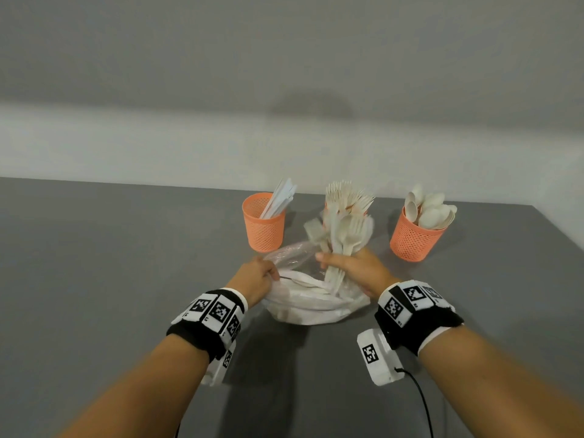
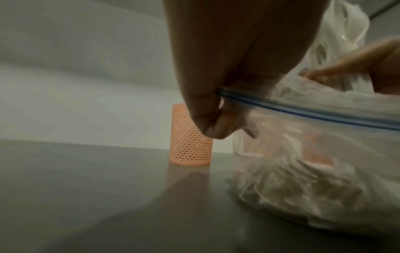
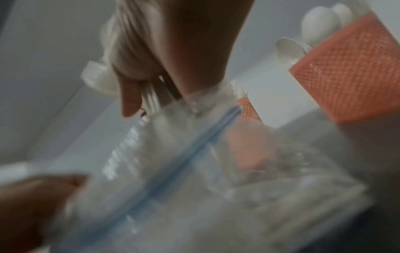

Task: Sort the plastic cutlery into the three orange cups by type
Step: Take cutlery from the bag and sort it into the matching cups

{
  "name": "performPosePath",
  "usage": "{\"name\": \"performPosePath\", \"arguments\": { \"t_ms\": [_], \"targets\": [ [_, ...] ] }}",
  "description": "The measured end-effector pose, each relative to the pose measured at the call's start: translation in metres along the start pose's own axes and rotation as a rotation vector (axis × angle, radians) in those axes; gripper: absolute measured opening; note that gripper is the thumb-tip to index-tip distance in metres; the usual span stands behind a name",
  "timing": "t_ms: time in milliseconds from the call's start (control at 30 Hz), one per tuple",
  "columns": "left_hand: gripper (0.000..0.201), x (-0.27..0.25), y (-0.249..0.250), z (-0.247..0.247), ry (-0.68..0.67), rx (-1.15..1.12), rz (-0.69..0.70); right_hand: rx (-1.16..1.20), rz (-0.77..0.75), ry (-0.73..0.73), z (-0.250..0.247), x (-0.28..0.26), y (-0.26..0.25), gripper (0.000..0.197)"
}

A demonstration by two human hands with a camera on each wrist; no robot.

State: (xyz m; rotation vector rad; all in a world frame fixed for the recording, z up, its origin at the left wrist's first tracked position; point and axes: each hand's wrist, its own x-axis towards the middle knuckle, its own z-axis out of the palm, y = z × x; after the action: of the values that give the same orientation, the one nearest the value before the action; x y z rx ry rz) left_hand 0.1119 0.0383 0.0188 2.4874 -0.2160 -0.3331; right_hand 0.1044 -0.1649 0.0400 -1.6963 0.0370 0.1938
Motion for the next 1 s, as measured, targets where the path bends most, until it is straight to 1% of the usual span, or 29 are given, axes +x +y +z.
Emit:
{"name": "performPosePath", "arguments": {
  "t_ms": [33,67,100,133,167,200,233,333,400,467,500,533,567,600,633,667,733,800,833,867,900,967,1000],
  "targets": [
    [0.02,0.0,0.0,0.002,-0.069,-0.027,0.01,0.129,0.001,0.005,0.0,0.001,-0.003,0.008],
    [0.025,-0.001,0.0,0.006,-0.134,-0.042,0.019,0.245,-0.005,0.007,0.0,0.002,-0.005,0.005],
    [0.039,-0.001,-0.001,0.01,-0.191,-0.019,0.029,0.331,-0.007,0.003,0.001,0.003,-0.006,0.003],
    [0.053,0.0,-0.002,0.013,-0.245,0.046,0.033,0.39,-0.002,-0.011,0.001,0.004,-0.008,0.006],
    [0.063,0.0,-0.002,0.016,-0.281,0.133,0.033,0.431,0.001,-0.032,0.002,0.004,-0.009,0.012],
    [0.068,0.001,-0.003,0.019,-0.295,0.214,0.03,0.468,0.002,-0.054,0.002,0.005,-0.009,0.016],
    [0.067,0.002,-0.004,0.02,-0.286,0.275,0.017,0.509,0.002,-0.077,0.003,0.005,-0.009,0.017],
    [0.058,0.006,-0.011,0.014,-0.213,0.334,-0.056,0.595,0.026,-0.121,0.003,0.005,-0.009,0.011],
    [0.062,0.003,-0.012,0.005,-0.238,0.379,-0.098,0.617,0.053,-0.147,0.001,0.004,-0.01,0.005],
    [0.068,-0.004,-0.006,-0.006,-0.257,0.482,-0.102,0.626,0.094,-0.157,-0.001,0.002,-0.009,0.005],
    [0.07,-0.008,0.002,-0.013,-0.215,0.513,-0.074,0.622,0.117,-0.151,-0.002,0.002,-0.007,0.005],
    [0.071,-0.011,0.011,-0.019,-0.144,0.48,-0.022,0.611,0.134,-0.136,-0.001,0.001,-0.008,0.005],
    [0.074,-0.012,0.021,-0.023,-0.075,0.368,0.042,0.595,0.144,-0.113,0.0,0.001,-0.007,0.005],
    [0.081,-0.014,0.033,-0.027,-0.039,0.206,0.108,0.573,0.144,-0.087,0.002,0.0,-0.008,0.009],
    [0.09,-0.014,0.044,-0.027,-0.044,0.026,0.167,0.548,0.14,-0.07,0.006,-0.001,-0.01,0.017],
    [0.098,-0.015,0.055,-0.026,-0.086,-0.133,0.208,0.537,0.137,-0.067,0.01,-0.001,-0.012,0.023],
    [0.104,-0.013,0.069,-0.017,-0.188,-0.351,0.225,0.548,0.118,-0.095,0.019,-0.003,-0.02,0.027],
    [0.097,-0.007,0.072,-0.008,-0.217,-0.6,0.181,0.519,0.095,-0.086,0.024,-0.003,-0.024,0.025],
    [0.09,-0.005,0.073,-0.005,-0.227,-0.754,0.132,0.475,0.087,-0.075,0.026,-0.003,-0.026,0.023],
    [0.085,-0.004,0.074,-0.003,-0.238,-0.864,0.113,0.413,0.081,-0.064,0.026,-0.003,-0.028,0.022],
    [0.081,-0.003,0.074,-0.001,-0.242,-0.91,0.115,0.321,0.067,-0.052,0.026,-0.003,-0.03,0.023],
    [0.075,-0.003,0.077,0.002,-0.23,-0.889,0.174,0.126,0.048,-0.042,0.025,-0.004,-0.033,0.03],
    [0.067,-0.004,0.08,0.002,-0.216,-0.855,0.206,0.068,0.047,-0.039,0.024,-0.006,-0.036,0.032]
  ]
}}
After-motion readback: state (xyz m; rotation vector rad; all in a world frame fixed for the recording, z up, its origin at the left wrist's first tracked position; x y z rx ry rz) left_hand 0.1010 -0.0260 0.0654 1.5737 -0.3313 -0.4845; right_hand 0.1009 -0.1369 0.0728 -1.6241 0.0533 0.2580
